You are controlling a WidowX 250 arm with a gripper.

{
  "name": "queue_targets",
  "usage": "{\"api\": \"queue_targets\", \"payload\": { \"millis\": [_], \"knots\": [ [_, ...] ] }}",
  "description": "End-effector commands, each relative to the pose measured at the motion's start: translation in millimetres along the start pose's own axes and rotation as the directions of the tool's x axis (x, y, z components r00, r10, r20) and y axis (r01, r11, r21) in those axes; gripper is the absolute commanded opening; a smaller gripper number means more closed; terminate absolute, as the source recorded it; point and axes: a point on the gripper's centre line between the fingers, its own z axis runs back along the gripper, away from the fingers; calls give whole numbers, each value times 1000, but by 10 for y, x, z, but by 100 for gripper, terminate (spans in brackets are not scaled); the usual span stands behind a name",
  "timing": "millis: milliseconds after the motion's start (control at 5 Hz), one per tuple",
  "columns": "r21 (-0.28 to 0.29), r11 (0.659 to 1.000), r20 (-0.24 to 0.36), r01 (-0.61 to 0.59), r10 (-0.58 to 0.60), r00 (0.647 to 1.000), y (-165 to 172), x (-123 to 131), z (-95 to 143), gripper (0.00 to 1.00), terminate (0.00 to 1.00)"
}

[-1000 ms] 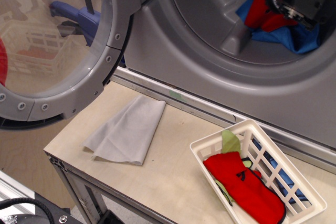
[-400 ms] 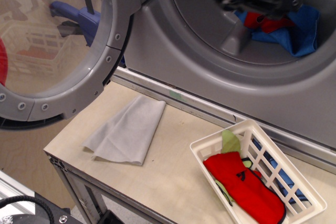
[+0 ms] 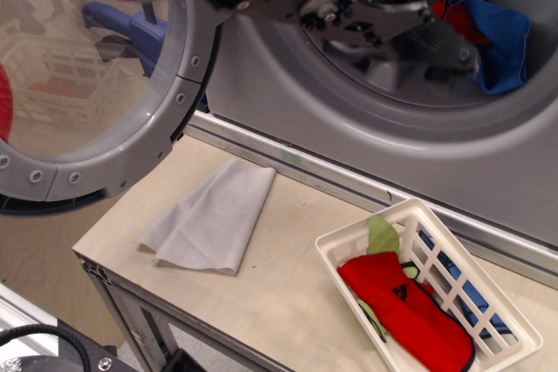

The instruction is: Put clothes in laundry machine

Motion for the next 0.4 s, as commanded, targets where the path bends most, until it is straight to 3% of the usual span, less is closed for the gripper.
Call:
{"api": "queue_targets", "payload": {
  "millis": [0, 200],
  "knots": [
    [-76, 997, -99, 6, -14, 995, -59, 5, 240, 100, 0],
    [-76, 997, -99, 6, -14, 995, -59, 5, 240, 100, 100]
  ]
}}
